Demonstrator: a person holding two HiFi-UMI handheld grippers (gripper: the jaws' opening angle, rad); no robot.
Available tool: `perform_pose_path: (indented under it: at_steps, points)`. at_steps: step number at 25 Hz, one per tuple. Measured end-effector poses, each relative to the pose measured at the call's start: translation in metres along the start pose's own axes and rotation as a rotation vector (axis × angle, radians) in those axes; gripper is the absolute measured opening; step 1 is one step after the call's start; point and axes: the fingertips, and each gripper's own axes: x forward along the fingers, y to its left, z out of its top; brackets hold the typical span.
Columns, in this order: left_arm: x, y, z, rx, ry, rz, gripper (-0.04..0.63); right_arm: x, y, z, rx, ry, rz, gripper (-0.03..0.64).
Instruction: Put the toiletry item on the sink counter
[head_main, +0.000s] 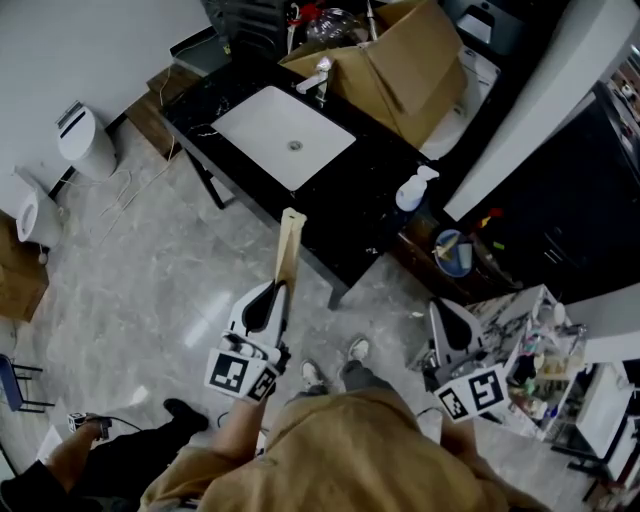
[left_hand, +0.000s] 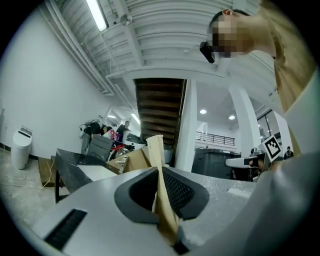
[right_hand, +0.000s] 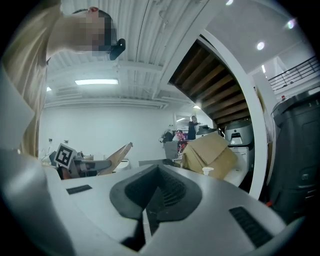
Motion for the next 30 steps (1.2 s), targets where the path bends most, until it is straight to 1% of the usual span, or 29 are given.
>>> perform_pose_path:
  at_steps: [3,5,8,12,15,18,24,30]
  points:
    - [0.022,-0.001,0.000,0.015,0.008,-0.006,0.018,0.020,-0.019,0.000,0.016,-0.016,0.017,0.003]
    - [0.035,0.002,0.003,0.025,0.009,0.018,0.018,0.036,-0.031,0.003,0.019,-0.033,0.048,0.003]
    - [0.056,0.006,0.015,0.040,-0.017,0.069,0.018,0.060,-0.056,0.015,0.006,-0.064,0.091,0.003]
    - [0.089,0.004,0.033,0.101,-0.049,0.095,0.018,0.087,-0.094,0.027,0.000,-0.101,0.129,0.003]
    - [0.110,0.005,0.042,0.116,-0.066,0.123,0.018,0.105,-0.112,0.033,-0.003,-0.118,0.162,0.003]
    - [0.128,0.001,0.043,0.123,-0.064,0.137,0.018,0.118,-0.127,0.036,0.004,-0.120,0.192,0.003]
    - [0.145,0.000,0.035,0.127,-0.042,0.171,0.018,0.134,-0.149,0.027,0.021,-0.099,0.229,0.003]
    - [0.140,0.006,0.026,0.122,-0.022,0.215,0.018,0.145,-0.142,0.019,0.031,-0.088,0.280,0.003]
